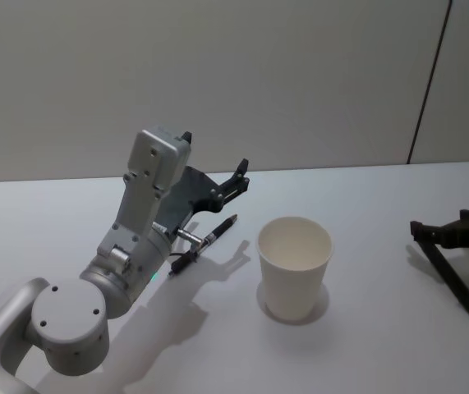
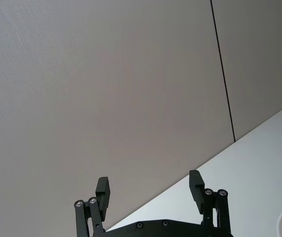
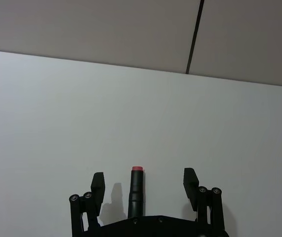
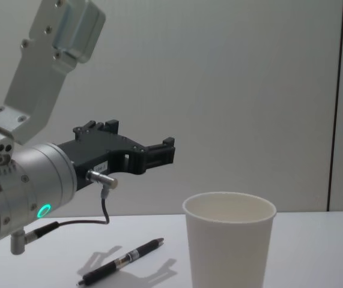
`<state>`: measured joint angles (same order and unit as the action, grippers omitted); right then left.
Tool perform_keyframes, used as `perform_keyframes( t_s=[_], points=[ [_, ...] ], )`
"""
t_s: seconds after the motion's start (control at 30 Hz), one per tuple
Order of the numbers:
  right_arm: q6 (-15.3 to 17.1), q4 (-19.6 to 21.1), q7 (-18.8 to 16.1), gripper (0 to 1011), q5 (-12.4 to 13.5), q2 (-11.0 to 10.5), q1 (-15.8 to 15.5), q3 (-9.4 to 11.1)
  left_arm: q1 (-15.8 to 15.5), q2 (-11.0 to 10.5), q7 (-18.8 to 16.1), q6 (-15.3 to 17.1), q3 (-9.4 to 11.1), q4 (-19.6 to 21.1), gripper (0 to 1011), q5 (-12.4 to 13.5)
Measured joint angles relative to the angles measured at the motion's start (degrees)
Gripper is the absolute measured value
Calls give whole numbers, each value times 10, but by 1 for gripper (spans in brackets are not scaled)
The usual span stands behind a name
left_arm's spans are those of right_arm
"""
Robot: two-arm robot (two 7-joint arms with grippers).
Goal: Place the pen into the pen holder.
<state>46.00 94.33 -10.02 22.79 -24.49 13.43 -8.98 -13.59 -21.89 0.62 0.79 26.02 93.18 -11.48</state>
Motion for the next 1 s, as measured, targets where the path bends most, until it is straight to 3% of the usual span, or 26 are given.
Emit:
perform_keyframes(
  t_s=[0.33,1.0],
  points=[
    [-3,-27,-4,1001,-20,14,9,-16,0,0,0,0,0,0,1001,0],
    [-13,-66,0,988,-29,39,21,-32,0,0,0,0,0,0,1001,0]
  ],
)
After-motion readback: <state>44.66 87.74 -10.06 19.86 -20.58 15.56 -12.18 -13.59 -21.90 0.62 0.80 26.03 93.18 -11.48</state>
